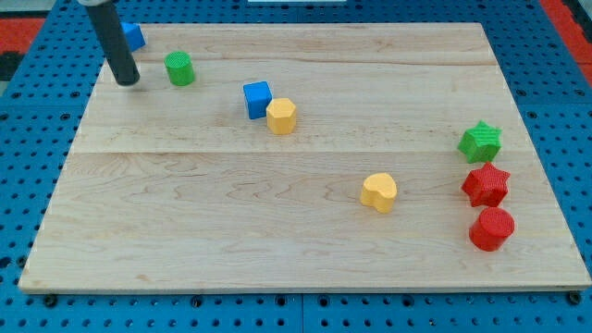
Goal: Move the green circle above the green star
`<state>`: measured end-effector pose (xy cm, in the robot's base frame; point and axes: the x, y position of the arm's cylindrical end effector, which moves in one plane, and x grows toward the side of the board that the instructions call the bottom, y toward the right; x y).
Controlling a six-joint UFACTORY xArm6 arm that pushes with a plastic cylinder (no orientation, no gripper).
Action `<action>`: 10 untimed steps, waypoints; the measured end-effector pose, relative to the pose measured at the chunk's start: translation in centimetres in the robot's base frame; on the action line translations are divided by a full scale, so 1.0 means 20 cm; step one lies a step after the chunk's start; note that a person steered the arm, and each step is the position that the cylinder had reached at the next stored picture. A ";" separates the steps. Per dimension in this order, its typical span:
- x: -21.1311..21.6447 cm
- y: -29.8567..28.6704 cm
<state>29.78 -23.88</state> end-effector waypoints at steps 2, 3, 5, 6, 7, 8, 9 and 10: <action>-0.07 0.43; -0.03 0.45; 0.06 1.11; 0.09 1.55; -0.02 1.36; 0.01 1.13; 0.28 1.49; 0.32 1.97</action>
